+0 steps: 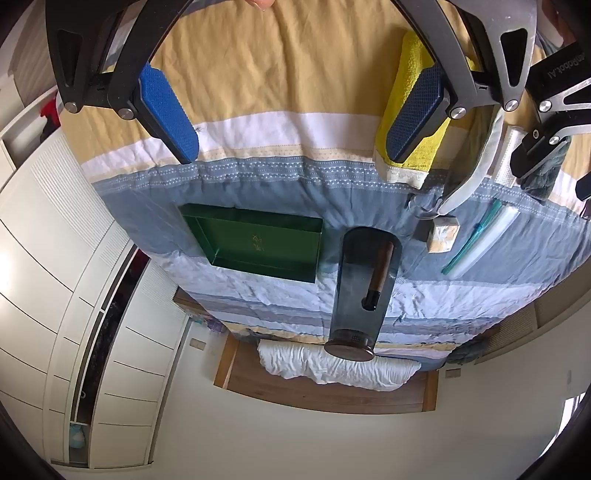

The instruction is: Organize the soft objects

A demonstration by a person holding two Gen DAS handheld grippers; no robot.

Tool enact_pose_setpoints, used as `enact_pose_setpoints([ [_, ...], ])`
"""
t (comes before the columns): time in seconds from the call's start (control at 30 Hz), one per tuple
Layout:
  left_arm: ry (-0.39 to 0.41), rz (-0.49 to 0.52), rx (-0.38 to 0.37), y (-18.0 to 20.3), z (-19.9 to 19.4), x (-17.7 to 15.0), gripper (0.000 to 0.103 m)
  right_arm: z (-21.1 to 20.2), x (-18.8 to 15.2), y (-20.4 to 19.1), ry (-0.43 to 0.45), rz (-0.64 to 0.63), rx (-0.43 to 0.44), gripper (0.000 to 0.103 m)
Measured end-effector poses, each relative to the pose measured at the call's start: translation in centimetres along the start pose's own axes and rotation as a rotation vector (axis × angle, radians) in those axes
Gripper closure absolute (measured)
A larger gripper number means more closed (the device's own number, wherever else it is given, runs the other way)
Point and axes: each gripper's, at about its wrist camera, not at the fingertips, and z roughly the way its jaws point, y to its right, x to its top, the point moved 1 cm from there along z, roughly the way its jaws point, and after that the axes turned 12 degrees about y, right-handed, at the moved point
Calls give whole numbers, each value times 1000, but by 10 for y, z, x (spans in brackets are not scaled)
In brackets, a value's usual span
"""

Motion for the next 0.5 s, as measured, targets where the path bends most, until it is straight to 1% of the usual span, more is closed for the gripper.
enact_pose_setpoints([
  [0.2, 7, -5, 2, -1, 0, 1, 1, 0, 0, 0, 2, 4, 2, 0],
  [0.3, 23, -8, 5, -3, -2, -1, 1, 0, 0, 0, 2, 6, 2, 0],
  [0.5, 44, -85, 23, -15, -2, -1, 1, 0, -1, 0, 3, 7, 4, 0],
])
